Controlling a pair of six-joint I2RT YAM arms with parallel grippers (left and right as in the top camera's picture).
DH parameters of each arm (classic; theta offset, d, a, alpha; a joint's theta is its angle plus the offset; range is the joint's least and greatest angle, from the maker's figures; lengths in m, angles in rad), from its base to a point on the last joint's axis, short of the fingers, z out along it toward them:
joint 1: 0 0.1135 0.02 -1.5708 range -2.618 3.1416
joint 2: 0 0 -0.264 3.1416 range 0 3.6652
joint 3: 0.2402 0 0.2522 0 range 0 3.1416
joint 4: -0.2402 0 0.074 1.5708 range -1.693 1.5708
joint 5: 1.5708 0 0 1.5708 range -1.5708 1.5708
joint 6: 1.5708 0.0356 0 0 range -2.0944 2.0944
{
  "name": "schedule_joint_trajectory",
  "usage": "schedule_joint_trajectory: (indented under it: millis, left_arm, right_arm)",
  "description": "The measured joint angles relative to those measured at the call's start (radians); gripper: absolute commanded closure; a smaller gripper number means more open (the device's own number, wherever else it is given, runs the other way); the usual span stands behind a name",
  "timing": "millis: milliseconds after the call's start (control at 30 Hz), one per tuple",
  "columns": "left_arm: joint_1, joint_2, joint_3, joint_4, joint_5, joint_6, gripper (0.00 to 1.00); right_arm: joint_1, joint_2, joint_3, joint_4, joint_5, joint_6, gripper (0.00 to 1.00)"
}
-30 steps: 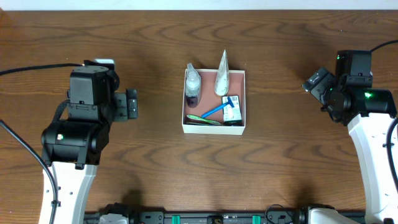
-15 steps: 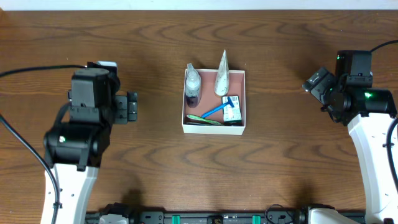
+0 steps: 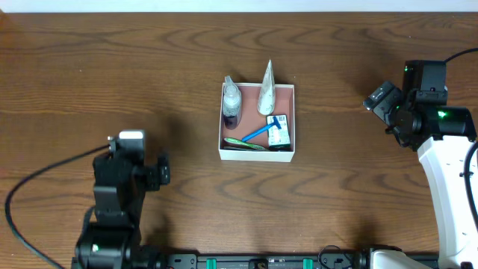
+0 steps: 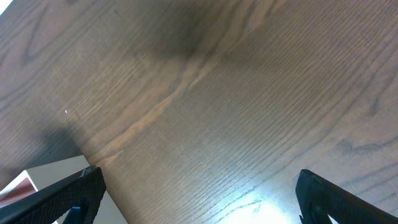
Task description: Pack container
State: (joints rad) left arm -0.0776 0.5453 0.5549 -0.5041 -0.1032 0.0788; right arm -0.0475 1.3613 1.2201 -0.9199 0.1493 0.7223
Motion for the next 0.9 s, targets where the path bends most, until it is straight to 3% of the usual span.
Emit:
schedule_joint_trajectory:
  millis: [267,900]
  left_arm:
    - [0.011,-0.164,-0.136,0.010,0.011,-0.004,0.02]
    - [0.011,-0.342,-0.338,0.015,0.018,-0.032,0.02]
  right_arm:
    - [0.000,0.000,0.000,0.000,0.000,0.000,0.01]
    - [0.000,0.000,0.000,0.000,0.000,0.000,0.01]
